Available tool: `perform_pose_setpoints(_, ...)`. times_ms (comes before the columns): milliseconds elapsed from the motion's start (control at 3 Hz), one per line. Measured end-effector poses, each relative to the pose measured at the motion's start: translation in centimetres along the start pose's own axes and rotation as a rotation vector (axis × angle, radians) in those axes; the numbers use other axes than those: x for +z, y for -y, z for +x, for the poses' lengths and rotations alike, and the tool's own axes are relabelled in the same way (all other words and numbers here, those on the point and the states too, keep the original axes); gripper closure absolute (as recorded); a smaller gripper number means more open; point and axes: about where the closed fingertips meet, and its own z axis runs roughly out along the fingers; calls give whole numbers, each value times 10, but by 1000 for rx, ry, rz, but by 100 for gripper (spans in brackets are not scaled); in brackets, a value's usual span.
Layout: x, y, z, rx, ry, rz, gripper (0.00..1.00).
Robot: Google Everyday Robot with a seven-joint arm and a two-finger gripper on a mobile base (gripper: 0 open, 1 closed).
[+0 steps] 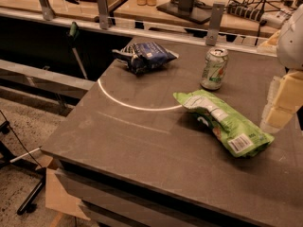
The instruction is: Pick green rice chip bag
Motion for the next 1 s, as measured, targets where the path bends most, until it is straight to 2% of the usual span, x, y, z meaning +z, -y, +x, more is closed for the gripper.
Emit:
perform_pose_setpoints(333,-1,0,-1,4,5,6,0)
perform_pose_setpoints(1000,29,-19,13,214,19,-10,0)
